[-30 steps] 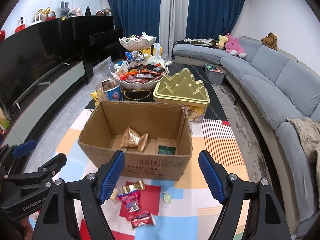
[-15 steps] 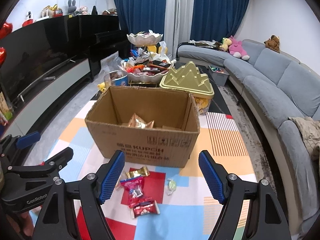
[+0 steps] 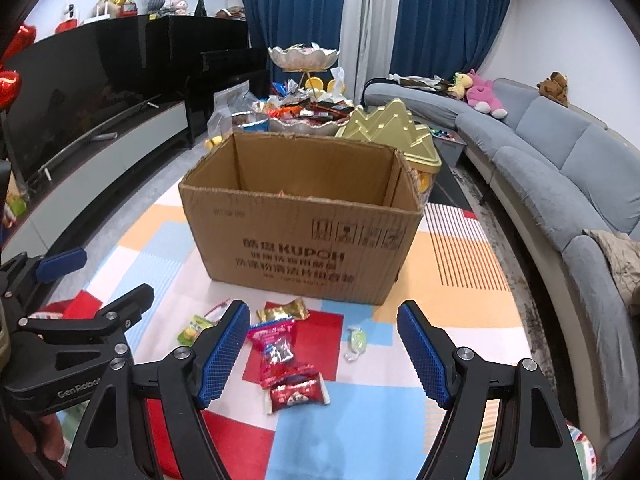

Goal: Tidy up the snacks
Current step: 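Withdraw both open tools from the box back toward the remaining snacks, then grasp the red chocolate-bar packet with the right tool while the left tool approaches the green candy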

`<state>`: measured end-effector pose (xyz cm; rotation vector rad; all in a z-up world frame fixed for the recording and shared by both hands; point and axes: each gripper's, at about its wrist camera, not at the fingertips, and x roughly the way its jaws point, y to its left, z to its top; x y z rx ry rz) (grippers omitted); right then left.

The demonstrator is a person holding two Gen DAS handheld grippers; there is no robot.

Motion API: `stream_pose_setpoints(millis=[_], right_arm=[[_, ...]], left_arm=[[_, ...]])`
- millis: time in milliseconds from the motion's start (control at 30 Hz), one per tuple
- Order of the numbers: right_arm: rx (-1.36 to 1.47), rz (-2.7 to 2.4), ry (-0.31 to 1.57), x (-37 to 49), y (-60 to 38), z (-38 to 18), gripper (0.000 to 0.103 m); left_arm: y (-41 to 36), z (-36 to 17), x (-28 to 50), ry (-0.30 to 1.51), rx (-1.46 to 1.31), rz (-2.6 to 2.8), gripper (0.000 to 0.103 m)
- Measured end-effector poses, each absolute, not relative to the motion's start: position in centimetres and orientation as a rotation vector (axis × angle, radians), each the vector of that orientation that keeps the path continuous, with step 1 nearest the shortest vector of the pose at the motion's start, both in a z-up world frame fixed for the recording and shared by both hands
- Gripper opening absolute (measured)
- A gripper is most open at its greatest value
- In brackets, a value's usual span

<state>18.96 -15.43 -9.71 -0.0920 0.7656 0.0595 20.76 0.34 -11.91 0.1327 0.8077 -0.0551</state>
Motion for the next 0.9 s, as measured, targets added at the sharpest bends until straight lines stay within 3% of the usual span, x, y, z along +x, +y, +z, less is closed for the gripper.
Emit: stream_pose_setpoints(millis=[900], right_arm=[[-0.123,0.129,0.854,18.0,-14.2,-17.1,0.077]], left_arm=[[-0.5,-18.4,20.9,0.819,0.173,-0.131,0.086]])
